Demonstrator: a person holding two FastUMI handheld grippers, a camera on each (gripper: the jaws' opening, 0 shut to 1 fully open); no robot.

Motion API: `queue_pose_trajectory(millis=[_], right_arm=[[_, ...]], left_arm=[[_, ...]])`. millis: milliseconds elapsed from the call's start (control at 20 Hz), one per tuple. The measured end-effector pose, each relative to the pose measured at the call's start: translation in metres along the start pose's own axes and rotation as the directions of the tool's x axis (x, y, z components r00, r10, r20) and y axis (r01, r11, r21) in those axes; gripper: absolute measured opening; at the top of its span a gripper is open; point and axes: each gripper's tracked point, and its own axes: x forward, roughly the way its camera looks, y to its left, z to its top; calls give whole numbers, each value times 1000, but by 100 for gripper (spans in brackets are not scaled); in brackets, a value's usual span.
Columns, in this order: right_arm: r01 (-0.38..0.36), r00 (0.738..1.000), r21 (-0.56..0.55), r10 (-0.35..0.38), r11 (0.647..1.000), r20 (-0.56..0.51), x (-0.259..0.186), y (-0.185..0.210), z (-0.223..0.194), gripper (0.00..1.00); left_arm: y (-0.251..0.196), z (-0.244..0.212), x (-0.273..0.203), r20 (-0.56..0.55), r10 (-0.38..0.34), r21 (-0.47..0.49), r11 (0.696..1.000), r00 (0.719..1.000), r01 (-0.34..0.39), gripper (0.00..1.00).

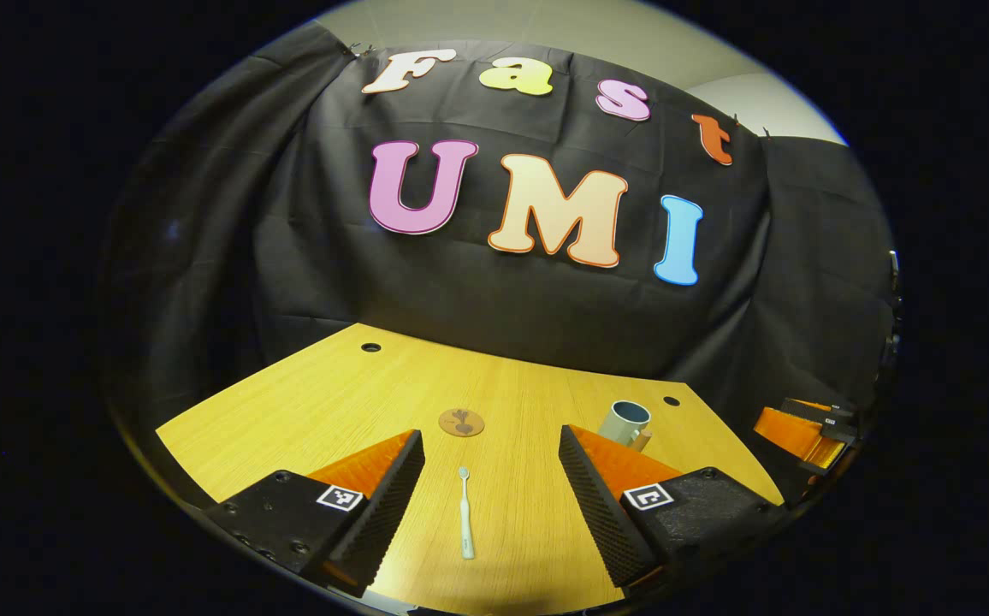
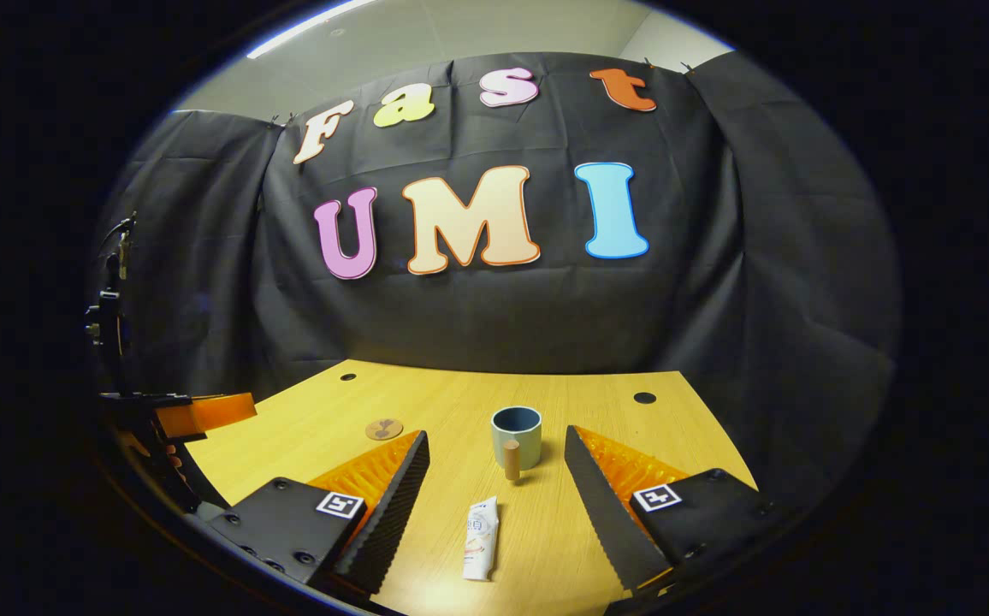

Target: Put the toothbrush and toothpaste on the desktop into the cup, then pick up the cup and place it on the coaster on the desktop.

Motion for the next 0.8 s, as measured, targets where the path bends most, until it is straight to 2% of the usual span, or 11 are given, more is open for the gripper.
queue_pose_trajectory(millis=[100, 150, 250, 600, 800], right_arm=[[-12, 1000, 14, 12, 1000, -10, 3, -2, -3, 98], [-14, 1000, 20, 15, 1000, -14, 5, -3, -4, 94], [-19, 1000, 24, 19, 1000, -24, 8, -6, -7, 98], [-61, 996, -2, 61, 998, -62, 17, -4, -22, 98], [-100, 989, -2, 99, 995, -110, 20, 4, -36, 98]], left_arm=[[-1, -3, 0, -1, 10, -6, 1000, 1000, -10, 94], [-4, -6, 1, -6, 13, -10, 1000, 1000, -13, 94], [-7, -8, 2, -10, 18, -13, 1000, 1000, -18, 94], [-8, -18, 4, -22, 35, 15, 999, 999, -34, 94], [-8, -20, 5, -22, 41, -4, 999, 999, -41, 94]])
